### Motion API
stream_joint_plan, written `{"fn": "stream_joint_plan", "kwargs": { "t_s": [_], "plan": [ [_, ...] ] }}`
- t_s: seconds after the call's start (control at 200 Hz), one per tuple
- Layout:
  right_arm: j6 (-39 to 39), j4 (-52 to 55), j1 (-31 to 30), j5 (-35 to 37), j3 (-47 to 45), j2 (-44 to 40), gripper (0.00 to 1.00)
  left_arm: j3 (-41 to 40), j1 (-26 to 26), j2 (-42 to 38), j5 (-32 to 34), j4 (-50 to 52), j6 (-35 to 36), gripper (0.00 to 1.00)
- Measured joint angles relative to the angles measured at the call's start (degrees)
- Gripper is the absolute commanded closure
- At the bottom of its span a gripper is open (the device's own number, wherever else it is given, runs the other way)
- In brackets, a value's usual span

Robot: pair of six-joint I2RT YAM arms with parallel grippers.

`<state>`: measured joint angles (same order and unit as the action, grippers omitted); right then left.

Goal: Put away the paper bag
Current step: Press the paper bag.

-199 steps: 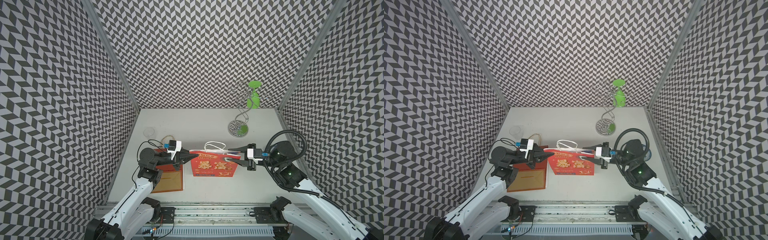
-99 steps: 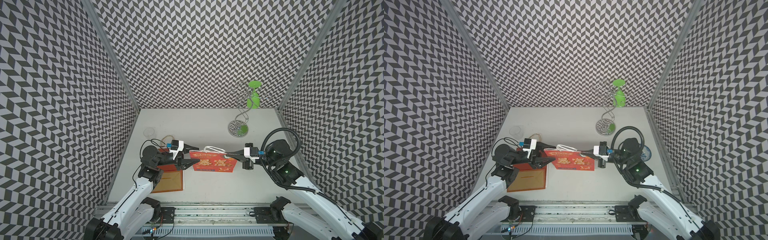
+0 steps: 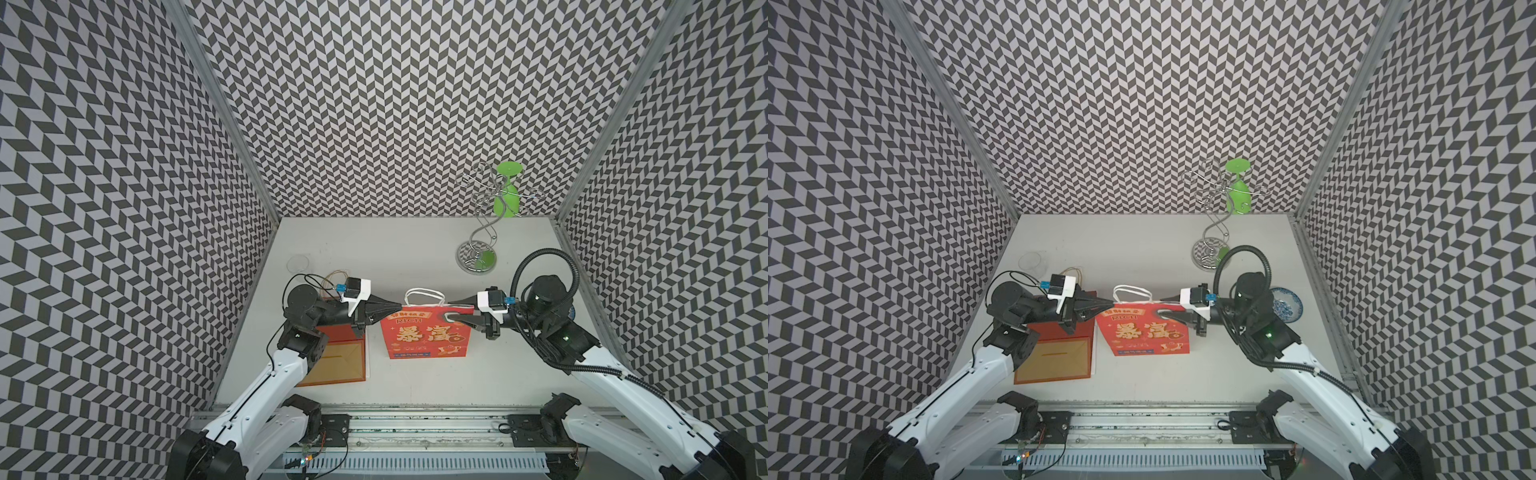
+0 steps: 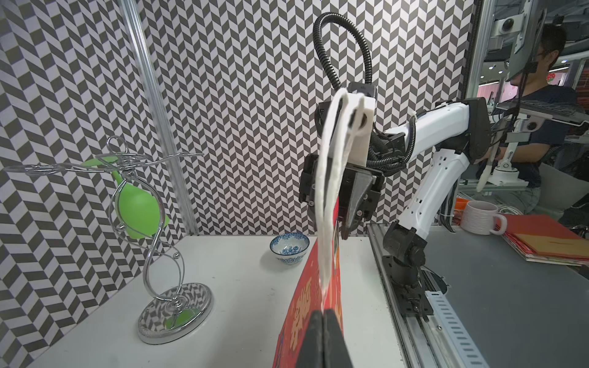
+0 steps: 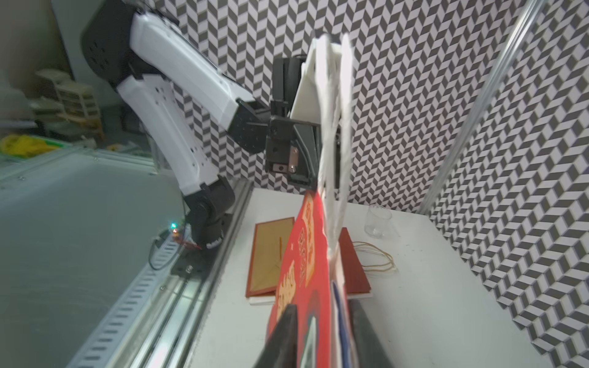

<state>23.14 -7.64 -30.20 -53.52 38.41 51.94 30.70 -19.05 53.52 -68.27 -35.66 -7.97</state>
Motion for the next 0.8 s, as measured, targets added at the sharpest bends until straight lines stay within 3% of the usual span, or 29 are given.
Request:
{"fn": "stream_joint_plan", "kwargs": {
  "t_s": [0.085, 0.15, 0.315, 0.441, 0.506, 0.571, 0.616, 0.676, 0.801],
  "plan": [
    [0.5, 0.9, 0.2, 1.0, -0.1, -0.2, 0.53, 0.0, 0.0, -0.1, -0.1, -0.5, -0.9, 1.0],
    [0.4, 0.9, 0.4, 1.2, -0.4, -0.3, 0.59, 0.0, 0.0, -0.2, -0.3, -1.2, -1.9, 1.0],
    [0.5, 1.2, 0.4, -0.1, -1.1, 0.6, 0.99, 0.0, 0.0, -0.2, -0.4, -2.4, -3.7, 1.0],
    [0.0, 1.1, 0.9, -2.1, -1.1, 1.0, 1.0, 0.0, 0.0, -0.2, -0.1, -2.4, -3.8, 0.57],
    [-0.8, 0.5, 1.4, -3.0, -1.1, 1.0, 1.0, 0.0, 0.0, -0.2, 0.2, -2.2, -3.6, 0.46],
    [-1.9, -0.6, 2.3, -3.9, -1.1, 0.9, 1.0, 0.0, 0.0, -0.2, 0.3, -1.7, -3.4, 0.42],
    [-3.0, -1.3, 2.9, -4.5, -1.1, 0.8, 1.0, 0.0, 0.0, -0.2, 0.3, -1.5, -3.4, 0.43],
    [-4.3, -2.2, 3.6, -5.3, -1.1, 0.6, 1.0, -0.2, 0.0, -0.2, 0.2, -1.1, -3.1, 0.52],
    [-6.8, -3.5, 4.1, -6.6, -1.0, 0.5, 1.0, -1.4, 0.0, -0.3, -0.3, -0.6, -2.1, 0.89]
  ]
}}
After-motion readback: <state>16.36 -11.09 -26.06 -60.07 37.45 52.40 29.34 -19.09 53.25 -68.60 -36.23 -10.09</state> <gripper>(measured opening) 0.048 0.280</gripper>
